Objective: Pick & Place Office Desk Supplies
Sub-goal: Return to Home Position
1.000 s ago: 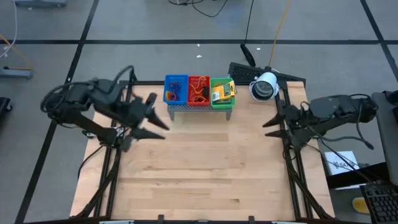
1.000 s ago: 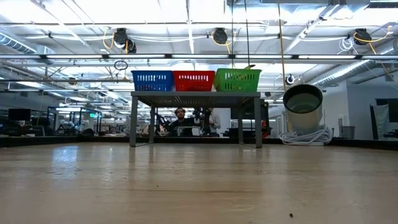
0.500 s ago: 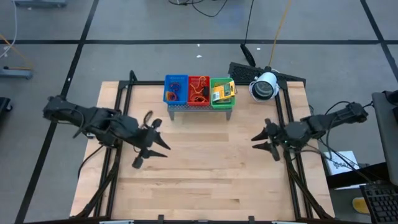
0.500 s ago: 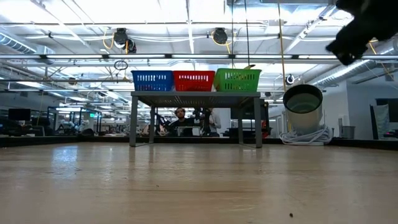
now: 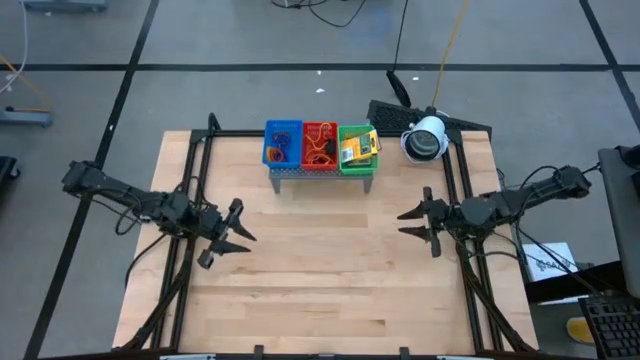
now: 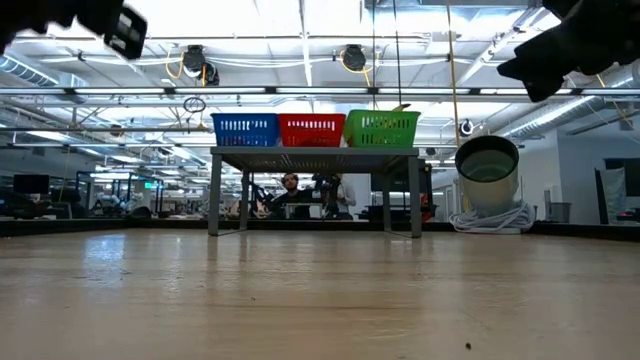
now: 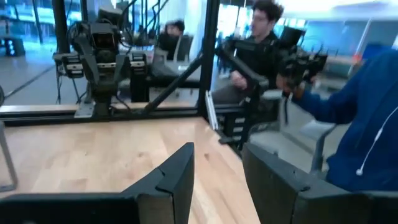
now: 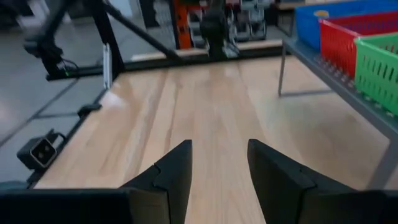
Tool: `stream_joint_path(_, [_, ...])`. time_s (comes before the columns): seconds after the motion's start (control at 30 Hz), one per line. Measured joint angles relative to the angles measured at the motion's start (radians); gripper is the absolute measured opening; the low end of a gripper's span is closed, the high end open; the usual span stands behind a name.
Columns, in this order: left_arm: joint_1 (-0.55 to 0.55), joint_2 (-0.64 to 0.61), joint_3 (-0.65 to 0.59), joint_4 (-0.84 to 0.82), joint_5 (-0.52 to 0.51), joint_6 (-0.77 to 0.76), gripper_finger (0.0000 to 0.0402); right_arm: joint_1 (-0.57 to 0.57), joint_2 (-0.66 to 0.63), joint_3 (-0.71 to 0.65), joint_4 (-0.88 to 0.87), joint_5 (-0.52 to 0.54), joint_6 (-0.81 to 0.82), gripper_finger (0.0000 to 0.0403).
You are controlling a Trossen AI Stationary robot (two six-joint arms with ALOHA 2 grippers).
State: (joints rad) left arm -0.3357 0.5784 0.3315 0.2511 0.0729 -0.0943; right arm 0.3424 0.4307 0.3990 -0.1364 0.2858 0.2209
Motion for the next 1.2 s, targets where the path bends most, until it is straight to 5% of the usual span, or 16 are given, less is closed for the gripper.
stream_joint_path(0.33, [0.001,-0.118,-0.295,0.316,0.004,-0.046,0.0145,0.000,-0.064,-0.190,0.282,-0.001,-0.026,0.0144])
stream_joint_path(1.2, [0.001,-0.127,-0.316,0.235,-0.054,-0.110,0.0145,0.000,-0.198,-0.356,0.312,0.000,0.048,0.0144])
